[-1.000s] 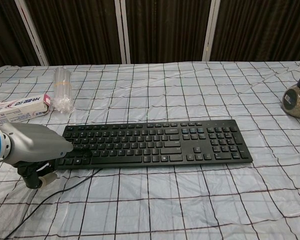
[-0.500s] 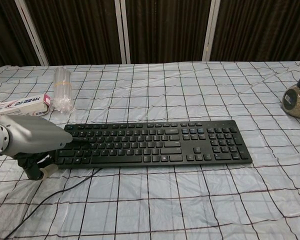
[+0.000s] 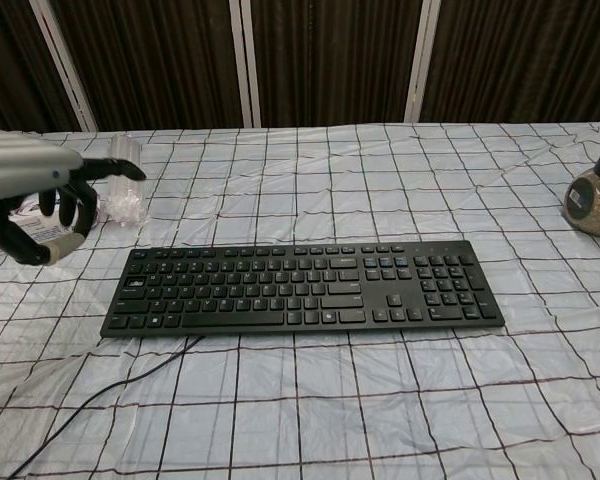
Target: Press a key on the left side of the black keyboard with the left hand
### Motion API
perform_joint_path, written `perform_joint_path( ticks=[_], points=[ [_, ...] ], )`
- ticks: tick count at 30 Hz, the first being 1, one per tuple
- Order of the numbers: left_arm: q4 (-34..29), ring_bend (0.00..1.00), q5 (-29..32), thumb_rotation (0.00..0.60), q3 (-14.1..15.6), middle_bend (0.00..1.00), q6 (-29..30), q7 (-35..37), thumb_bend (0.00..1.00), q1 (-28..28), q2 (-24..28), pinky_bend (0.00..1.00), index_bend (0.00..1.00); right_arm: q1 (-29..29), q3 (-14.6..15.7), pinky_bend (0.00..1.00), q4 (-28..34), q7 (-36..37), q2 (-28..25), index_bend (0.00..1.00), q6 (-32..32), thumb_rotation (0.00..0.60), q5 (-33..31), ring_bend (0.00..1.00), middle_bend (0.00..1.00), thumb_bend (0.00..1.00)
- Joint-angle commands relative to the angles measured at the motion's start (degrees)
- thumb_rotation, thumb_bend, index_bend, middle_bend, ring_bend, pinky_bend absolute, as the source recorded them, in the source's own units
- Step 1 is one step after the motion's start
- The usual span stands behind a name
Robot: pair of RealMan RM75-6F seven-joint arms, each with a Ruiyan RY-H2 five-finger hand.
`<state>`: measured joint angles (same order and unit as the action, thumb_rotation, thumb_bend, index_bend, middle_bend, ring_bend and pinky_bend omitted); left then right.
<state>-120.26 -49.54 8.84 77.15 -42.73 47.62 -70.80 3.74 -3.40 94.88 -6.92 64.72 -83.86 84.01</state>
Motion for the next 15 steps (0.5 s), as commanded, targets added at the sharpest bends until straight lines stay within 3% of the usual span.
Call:
perform_joint_path(
  ticks=[1, 3, 9, 15],
  points=[
    [1.9, 0.01, -18.1, 0.6, 6.3, 0.0, 12.3, 10.1, 0.34, -12.4, 3.2, 0.05, 0.0, -0.1, 0.2, 0.0, 0.1, -0.1, 0.0, 0.02, -0.2, 0.6, 0.4, 0.0, 0.0, 0.07],
    [3.6, 0.0, -22.1, 0.6, 7.8, 0.0, 14.7, 13.8, 0.28, -15.7, 3.8, 0.0, 0.0, -0.1, 0.3, 0.0, 0.0, 0.0, 0.0, 0.02, -0.4, 0.6, 0.9, 0.0, 0.0, 0.07],
    [13.6, 0.0, -30.6, 0.6, 10.0, 0.0, 22.8, 19.3, 0.05, -25.5, 3.9, 0.0, 0.0, -0.1, 0.6, 0.0, -1.1, 0.5, 0.3, 0.02, -1.6, 0.6, 2.9, 0.0, 0.0, 0.07],
    [19.4, 0.0, -31.8, 0.6, 8.9, 0.0, 24.4, 21.9, 0.03, -30.3, 3.1, 0.0, 0.0, 0.0, 0.6, 0.0, -1.5, -0.1, 0.6, 0.02, -1.6, 0.6, 3.3, 0.0, 0.0, 0.07]
  ],
)
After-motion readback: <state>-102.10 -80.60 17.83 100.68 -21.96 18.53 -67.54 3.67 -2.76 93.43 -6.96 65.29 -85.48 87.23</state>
